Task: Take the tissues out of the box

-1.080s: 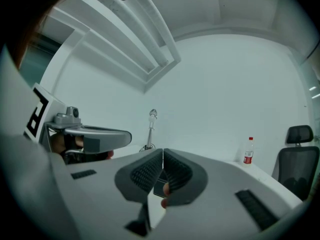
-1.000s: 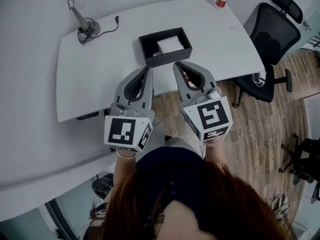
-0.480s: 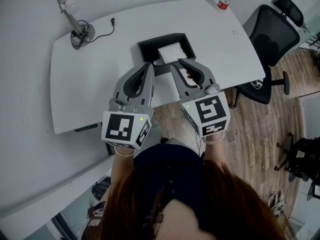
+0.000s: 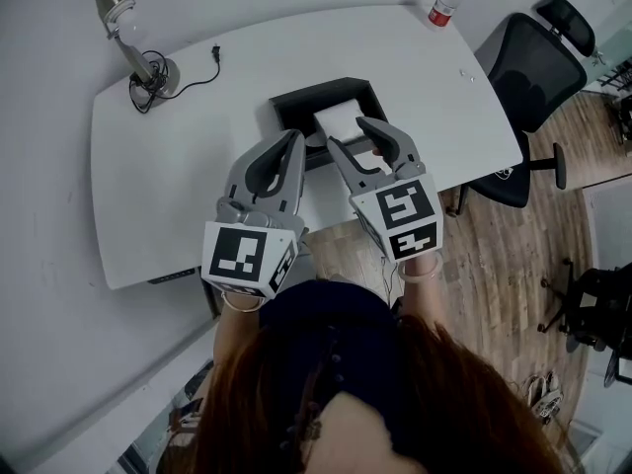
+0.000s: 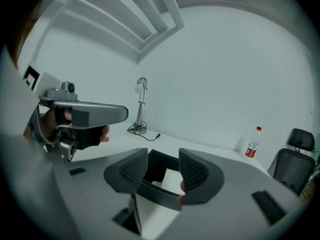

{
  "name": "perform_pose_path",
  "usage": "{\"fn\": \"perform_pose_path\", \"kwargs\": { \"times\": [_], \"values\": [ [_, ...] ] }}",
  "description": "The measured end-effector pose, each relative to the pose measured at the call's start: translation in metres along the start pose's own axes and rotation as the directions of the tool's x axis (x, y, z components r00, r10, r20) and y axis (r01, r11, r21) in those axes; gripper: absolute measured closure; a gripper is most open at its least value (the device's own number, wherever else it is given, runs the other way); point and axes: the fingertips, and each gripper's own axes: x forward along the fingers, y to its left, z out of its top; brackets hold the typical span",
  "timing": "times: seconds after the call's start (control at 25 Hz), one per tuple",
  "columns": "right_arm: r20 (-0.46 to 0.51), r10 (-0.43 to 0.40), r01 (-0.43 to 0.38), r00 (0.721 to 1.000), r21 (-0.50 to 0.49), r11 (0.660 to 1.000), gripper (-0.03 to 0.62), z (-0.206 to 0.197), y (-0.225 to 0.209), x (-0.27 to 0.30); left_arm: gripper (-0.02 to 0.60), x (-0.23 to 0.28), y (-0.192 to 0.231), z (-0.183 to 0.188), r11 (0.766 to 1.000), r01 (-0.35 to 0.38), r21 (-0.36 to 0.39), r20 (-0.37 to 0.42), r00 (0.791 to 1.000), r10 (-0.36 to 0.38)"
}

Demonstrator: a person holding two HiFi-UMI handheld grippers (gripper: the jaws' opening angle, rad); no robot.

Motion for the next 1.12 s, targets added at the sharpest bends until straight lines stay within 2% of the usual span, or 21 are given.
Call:
{"fn": "perform_pose_path", "kwargs": {
  "times": [0.32,0.52,0.76,1.12],
  "values": [
    [-0.099,-0.017,0.016,0.995,-0.012,1.0,0.353,-0.015,-0.007,0.03,0.56,0.015,0.025,-0.007,1.0,0.03,-0.008,-0.001,1.0,-0.03],
    [-0.17,-0.029,0.027,0.985,-0.014,1.0,0.333,-0.028,-0.014,0.044,0.56,0.024,0.037,-0.013,0.998,0.04,-0.038,-0.003,0.999,-0.04],
    [-0.285,-0.018,0.008,0.958,-0.036,0.999,0.313,-0.05,-0.016,0.063,0.56,0.034,0.052,-0.023,0.996,0.053,-0.074,-0.018,0.998,-0.055],
    [-0.403,-0.011,0.017,0.915,0.011,1.0,0.284,-0.073,-0.019,0.085,0.56,0.046,0.071,-0.037,0.991,0.073,-0.111,-0.046,0.996,-0.079]
  ]
}}
